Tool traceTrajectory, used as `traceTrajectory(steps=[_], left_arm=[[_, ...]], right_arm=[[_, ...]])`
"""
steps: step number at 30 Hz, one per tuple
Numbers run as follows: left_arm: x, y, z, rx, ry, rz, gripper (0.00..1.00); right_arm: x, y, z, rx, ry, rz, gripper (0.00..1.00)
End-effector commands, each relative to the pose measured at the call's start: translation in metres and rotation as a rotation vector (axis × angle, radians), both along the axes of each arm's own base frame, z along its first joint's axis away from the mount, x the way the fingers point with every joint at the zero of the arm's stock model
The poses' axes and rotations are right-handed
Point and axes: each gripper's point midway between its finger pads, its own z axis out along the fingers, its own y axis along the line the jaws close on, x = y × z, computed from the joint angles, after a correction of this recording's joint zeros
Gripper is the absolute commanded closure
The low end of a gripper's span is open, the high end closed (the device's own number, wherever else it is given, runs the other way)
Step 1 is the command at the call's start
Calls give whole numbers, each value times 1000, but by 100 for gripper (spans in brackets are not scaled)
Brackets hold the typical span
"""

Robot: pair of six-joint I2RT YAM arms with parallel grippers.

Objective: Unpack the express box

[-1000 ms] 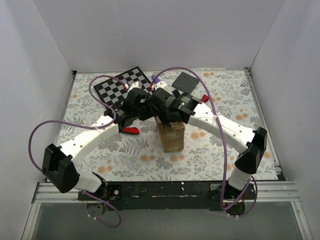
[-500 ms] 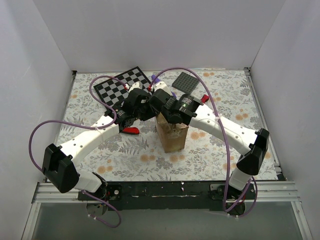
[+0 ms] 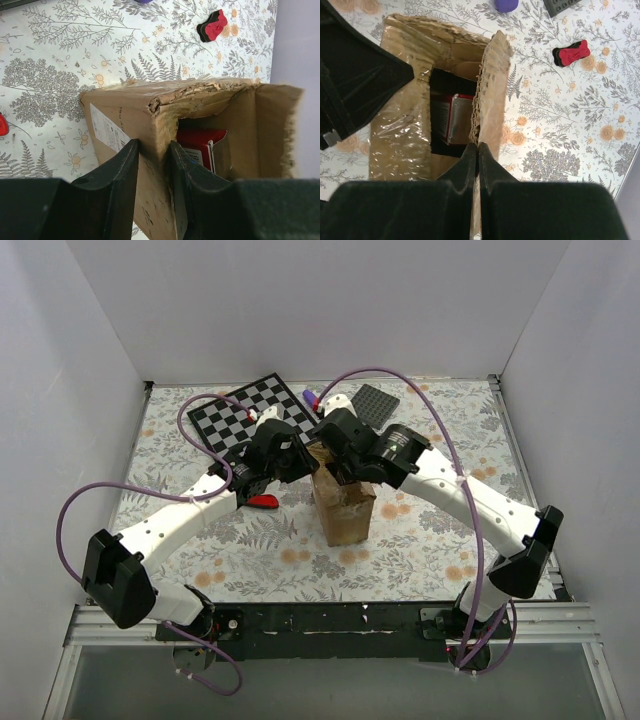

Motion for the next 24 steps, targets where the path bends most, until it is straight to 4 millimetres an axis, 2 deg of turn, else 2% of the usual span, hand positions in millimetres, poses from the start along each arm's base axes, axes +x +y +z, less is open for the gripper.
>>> traceTrajectory(steps=[1, 14, 16, 17, 19, 21, 23, 24], left_arm=[[-4, 21, -10, 70, 7, 42, 100], [-4, 20, -8, 54, 3, 39, 100], [-3, 19, -3, 47, -8, 32, 87], [-3, 17, 1, 37, -18, 28, 71], [-3, 14, 11, 12, -38, 14, 61], [-3, 12, 26, -25, -74, 7, 48], [-3, 9, 44, -62, -121, -9, 40], [-3, 9, 50, -73, -134, -9, 30]], right_arm=[[-4, -16, 29, 99, -30, -17, 99], [-7, -14, 31, 158, -14, 7, 99], [-7, -12, 32, 167, -15, 7, 99], [-8, -12, 32, 169, -14, 7, 99], [-7, -12, 31, 175, -15, 0, 99], [-7, -11, 30, 180, -11, -2, 99], [-9, -9, 27, 197, -2, 2, 99], [-11, -9, 30, 215, -5, 7, 99]])
